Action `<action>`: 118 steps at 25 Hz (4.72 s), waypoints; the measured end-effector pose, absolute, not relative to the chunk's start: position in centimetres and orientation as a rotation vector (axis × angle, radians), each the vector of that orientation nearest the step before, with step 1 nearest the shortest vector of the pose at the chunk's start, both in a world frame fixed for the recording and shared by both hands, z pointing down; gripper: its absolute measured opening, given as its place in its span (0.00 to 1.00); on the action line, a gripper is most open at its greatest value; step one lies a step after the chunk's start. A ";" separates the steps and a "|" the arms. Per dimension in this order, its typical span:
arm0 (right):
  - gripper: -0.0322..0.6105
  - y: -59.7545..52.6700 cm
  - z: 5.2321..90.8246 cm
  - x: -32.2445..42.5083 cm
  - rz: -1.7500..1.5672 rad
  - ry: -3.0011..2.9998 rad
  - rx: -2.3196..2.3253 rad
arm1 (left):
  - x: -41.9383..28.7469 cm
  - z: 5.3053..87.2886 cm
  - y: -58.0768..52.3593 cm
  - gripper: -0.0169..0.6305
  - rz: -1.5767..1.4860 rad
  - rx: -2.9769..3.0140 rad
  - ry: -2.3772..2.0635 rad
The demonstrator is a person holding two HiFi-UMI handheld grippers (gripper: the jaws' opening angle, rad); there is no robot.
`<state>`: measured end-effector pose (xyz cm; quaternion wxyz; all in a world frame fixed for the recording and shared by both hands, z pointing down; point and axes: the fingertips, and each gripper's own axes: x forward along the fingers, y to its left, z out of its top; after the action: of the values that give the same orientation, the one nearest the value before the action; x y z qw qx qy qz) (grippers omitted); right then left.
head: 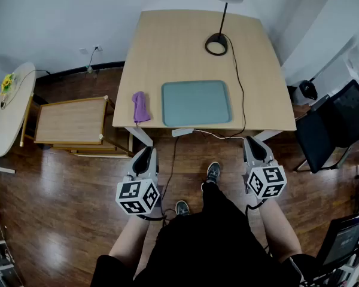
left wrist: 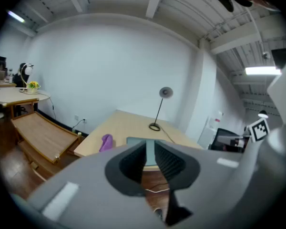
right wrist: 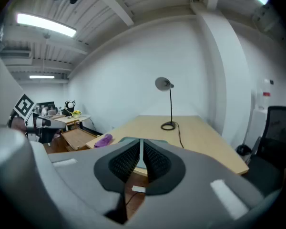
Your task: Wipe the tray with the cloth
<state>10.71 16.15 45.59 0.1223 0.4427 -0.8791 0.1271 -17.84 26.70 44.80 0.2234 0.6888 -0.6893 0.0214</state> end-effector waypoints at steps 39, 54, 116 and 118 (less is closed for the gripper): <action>0.20 -3.4 69.7 11.2 1.019 -1.973 0.942 | -30.1 64.5 4.4 0.18 0.531 1.454 -1.602; 0.09 -1.6 71.3 10.1 1.040 -1.909 0.846 | -22.8 66.4 -3.3 0.18 0.771 1.501 -1.406; 0.08 -1.8 71.2 10.2 1.140 -1.920 0.999 | -15.7 67.9 -3.7 0.18 0.763 1.551 -1.343; 0.08 -1.8 71.1 10.2 1.140 -1.918 1.017 | -12.2 67.8 -4.7 0.18 0.784 1.607 -1.284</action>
<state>10.18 -1.79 71.15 0.3379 0.3904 -0.7362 0.4374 -12.25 -4.69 67.84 0.4531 0.6508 -0.5198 0.3176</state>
